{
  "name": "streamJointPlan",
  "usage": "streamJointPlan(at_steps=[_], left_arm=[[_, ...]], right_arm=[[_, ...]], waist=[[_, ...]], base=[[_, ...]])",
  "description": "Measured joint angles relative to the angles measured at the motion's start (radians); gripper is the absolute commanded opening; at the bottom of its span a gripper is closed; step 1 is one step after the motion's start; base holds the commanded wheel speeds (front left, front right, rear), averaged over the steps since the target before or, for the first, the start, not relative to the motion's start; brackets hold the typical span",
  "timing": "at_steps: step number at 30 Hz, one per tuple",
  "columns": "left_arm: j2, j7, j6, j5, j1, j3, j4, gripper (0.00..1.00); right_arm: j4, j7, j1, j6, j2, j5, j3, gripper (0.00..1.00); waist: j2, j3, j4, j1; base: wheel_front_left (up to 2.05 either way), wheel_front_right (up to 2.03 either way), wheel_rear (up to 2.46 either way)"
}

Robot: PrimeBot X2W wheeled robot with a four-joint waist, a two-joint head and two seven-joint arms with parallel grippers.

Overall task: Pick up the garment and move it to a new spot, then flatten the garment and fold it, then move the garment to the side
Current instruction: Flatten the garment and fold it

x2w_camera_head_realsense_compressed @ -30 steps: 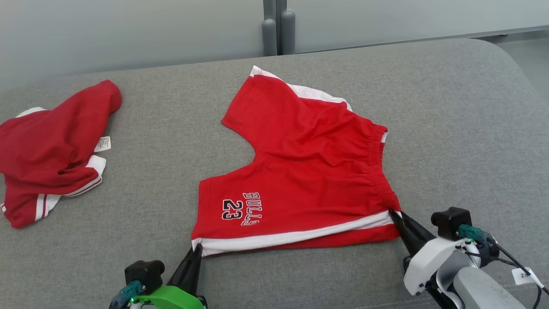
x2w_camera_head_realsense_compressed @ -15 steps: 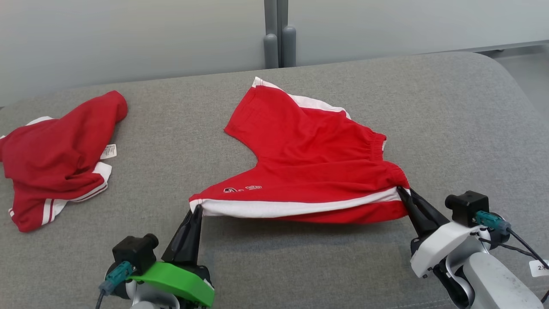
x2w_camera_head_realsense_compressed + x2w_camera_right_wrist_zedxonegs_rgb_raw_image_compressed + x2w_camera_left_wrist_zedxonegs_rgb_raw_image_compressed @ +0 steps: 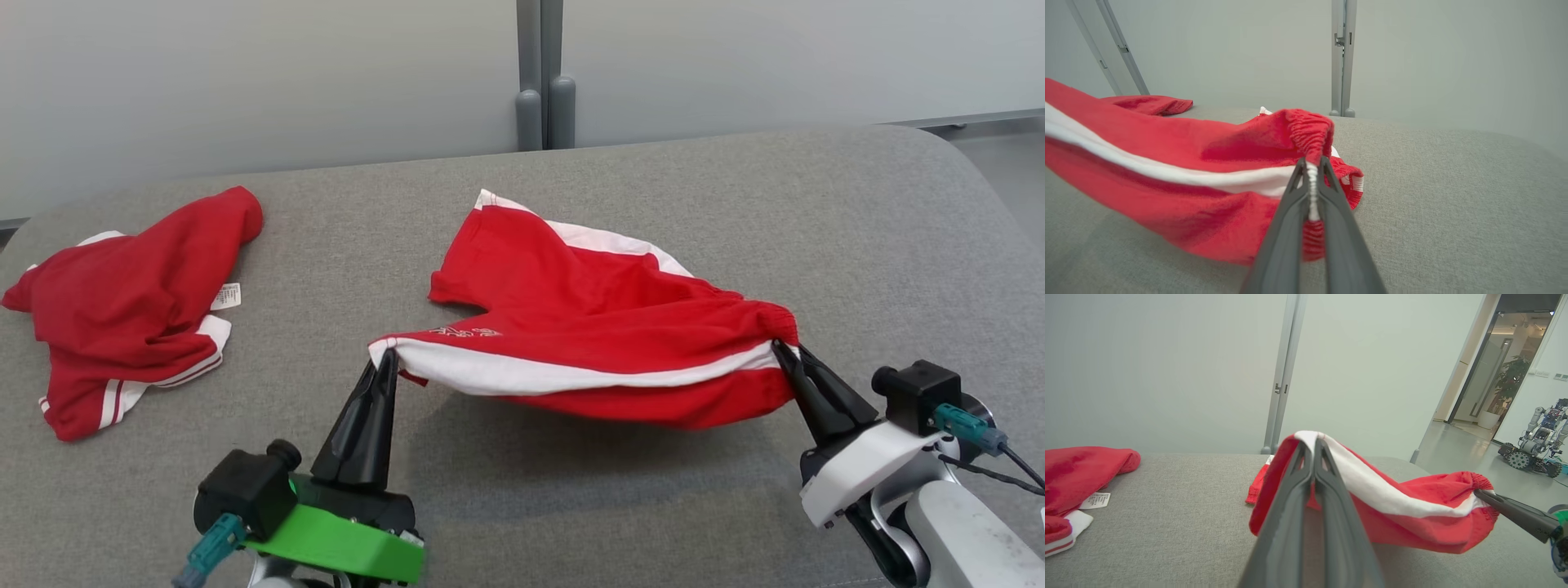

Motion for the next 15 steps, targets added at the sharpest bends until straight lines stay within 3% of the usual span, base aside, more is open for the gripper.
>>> streamJointPlan(at_steps=[9, 15], left_arm=[[0.001, 0.0, 0.015, 0.028, 0.067, -0.049, -0.126, 0.0], [0.006, 0.025, 0.034, 0.016, 0.12, -0.04, -0.1, 0.0]], right_arm=[[-0.047, 0.045, 0.05, -0.008, -0.033, -0.005, 0.002, 0.0], [-0.046, 0.08, 0.087, -0.007, -0.033, 0.03, 0.002, 0.0]], waist=[[0.0, 0.021, -0.002, 0.0], [0.0, 0.036, -0.002, 0.0]], base=[[0.0, 0.0, 0.0], [0.0, 0.0, 0.0]])
